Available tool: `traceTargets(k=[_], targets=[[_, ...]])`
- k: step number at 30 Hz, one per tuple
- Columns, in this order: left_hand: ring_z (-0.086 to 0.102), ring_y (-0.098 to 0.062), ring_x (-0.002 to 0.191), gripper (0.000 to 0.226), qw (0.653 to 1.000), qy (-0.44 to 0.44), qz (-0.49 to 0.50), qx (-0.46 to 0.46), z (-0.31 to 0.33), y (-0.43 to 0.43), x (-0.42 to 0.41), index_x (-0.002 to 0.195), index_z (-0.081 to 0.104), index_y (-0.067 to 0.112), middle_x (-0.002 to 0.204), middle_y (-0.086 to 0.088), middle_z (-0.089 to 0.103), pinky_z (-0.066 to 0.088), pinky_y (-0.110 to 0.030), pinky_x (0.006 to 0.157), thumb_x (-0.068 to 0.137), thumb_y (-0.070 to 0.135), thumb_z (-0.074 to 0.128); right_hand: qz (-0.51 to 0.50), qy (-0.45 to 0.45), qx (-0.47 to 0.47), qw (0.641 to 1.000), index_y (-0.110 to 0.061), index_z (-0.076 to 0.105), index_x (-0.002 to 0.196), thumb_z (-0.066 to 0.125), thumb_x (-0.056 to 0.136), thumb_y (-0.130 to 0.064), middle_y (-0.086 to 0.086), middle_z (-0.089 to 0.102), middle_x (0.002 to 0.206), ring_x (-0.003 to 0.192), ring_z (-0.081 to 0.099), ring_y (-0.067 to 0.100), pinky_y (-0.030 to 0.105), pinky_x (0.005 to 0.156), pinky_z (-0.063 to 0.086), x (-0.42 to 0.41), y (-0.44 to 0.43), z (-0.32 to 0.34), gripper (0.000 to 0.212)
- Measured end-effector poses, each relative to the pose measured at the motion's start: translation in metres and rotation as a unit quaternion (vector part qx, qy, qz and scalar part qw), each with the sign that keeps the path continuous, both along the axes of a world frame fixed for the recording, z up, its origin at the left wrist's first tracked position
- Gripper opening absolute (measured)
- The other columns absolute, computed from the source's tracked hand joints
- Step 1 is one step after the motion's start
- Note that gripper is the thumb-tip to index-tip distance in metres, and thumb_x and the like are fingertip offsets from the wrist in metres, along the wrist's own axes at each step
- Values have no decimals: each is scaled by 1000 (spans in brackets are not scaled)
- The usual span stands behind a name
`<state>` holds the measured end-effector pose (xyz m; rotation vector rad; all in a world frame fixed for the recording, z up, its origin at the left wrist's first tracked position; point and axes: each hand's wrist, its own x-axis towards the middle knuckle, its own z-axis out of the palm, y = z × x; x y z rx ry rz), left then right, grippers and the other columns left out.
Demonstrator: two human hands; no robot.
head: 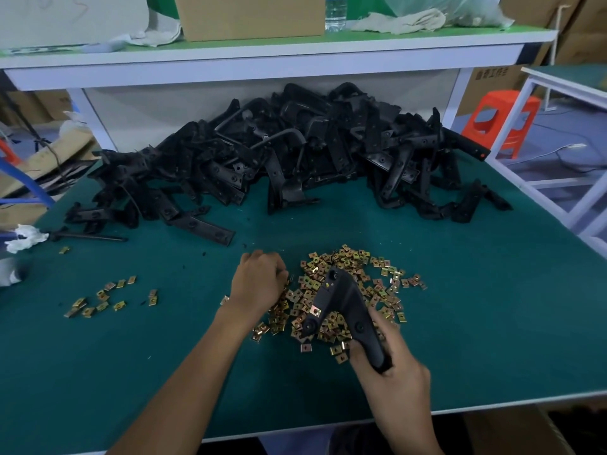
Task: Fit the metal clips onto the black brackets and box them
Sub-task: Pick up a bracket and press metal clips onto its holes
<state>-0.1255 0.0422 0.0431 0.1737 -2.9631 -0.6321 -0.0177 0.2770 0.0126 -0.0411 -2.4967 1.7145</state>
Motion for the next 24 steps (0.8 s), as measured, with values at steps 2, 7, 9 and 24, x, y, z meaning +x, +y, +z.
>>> traceTargets(k=[2, 7, 9, 24], targets=[[59, -29, 101, 11, 1000, -3, 6, 7, 2, 2, 0, 99, 66, 13, 98, -8, 67, 49, -43, 90, 100, 22, 60, -2, 4, -3, 1000, -49, 60, 130, 81, 82, -26, -16, 74, 93, 85, 67, -6, 5, 72, 46, 0, 0, -1, 57], [59, -1, 87, 5, 987, 29, 19, 158, 19, 6, 17, 104, 60, 21, 93, 15, 64, 44, -14, 71, 102, 25, 57, 1, 6, -2, 1000, -49, 60, 130, 81, 82, -25, -12, 74, 91, 83, 68, 0, 10, 72, 48, 0, 1, -3, 58], [60, 6, 89, 7, 970, 26, 7, 242, 26, 10, 30, 104, 66, 28, 95, 22, 65, 41, -6, 74, 101, 25, 60, -1, 13, 0, 1000, -47, 62, 130, 81, 82, -24, -13, 73, 88, 81, 68, 0, 8, 70, 46, 0, 1, -3, 57], [61, -6, 71, 18, 865, -4, -15, 501, 26, 32, 60, 102, 78, 27, 82, 4, 68, 53, -26, 72, 100, 18, 62, 9, 31, 5, 999, -41, 63, 133, 81, 82, -22, -21, 72, 92, 85, 68, -4, 7, 72, 46, 2, 2, -1, 57]])
